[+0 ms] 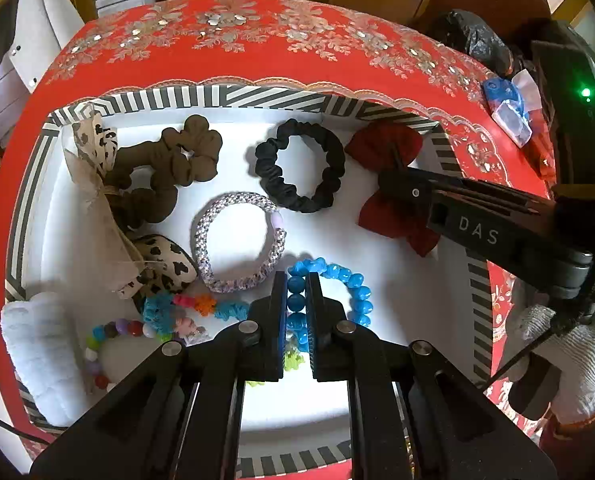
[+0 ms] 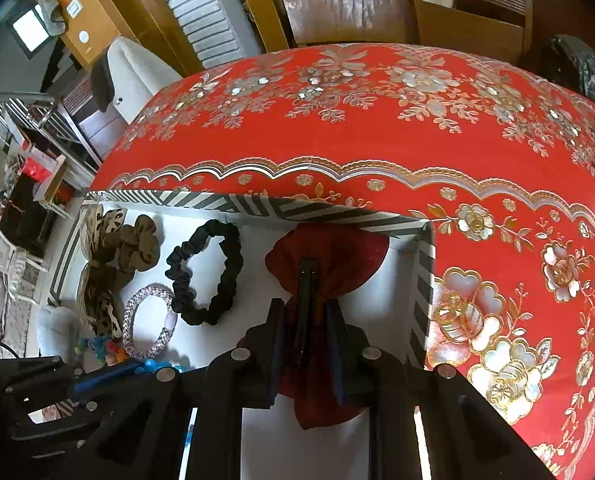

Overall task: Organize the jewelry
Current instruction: 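Carry red bow and blue bracelet into the striped tray and open both grippers, then withdraw both grippers from the tray toward the purple and orange bracelets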

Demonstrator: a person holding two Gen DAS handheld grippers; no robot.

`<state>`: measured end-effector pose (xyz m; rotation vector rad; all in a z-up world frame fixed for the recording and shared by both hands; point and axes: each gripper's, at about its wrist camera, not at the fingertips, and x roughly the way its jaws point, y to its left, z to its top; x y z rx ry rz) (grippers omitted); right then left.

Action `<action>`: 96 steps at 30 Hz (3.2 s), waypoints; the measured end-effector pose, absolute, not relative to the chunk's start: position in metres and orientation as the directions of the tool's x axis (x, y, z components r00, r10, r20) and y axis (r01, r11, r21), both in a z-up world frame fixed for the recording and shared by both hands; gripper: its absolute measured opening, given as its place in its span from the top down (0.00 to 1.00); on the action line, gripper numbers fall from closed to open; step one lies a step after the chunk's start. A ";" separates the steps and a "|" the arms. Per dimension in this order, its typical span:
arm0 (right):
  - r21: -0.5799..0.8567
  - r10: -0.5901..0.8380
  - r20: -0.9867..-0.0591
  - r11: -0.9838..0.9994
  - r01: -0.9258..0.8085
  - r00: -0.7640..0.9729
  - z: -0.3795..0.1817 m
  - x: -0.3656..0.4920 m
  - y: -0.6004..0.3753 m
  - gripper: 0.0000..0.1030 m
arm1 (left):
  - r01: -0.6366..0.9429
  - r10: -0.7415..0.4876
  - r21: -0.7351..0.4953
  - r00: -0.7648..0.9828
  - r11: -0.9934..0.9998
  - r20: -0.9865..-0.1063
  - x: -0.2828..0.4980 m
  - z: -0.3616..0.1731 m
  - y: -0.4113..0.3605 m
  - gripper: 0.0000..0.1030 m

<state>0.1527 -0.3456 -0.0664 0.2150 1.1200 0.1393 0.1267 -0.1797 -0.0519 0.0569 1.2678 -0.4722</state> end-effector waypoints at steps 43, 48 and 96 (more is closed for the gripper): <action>0.318 0.220 -0.788 0.945 0.075 0.575 0.008 -0.056 -0.330 0.56 | 0.306 -0.182 -0.055 0.405 0.950 -0.896 0.037 0.001 -0.116 0.57; 0.318 0.220 -0.789 0.945 0.075 0.574 0.005 -0.092 -0.314 0.56 | 0.287 -0.162 -0.036 0.428 0.957 -0.889 0.006 0.009 -0.093 0.57; 0.257 0.194 -0.855 0.964 0.068 0.481 -0.053 -0.125 -0.284 0.56 | 0.052 -0.200 -0.194 0.287 0.980 -0.937 -0.055 -0.038 0.028 0.44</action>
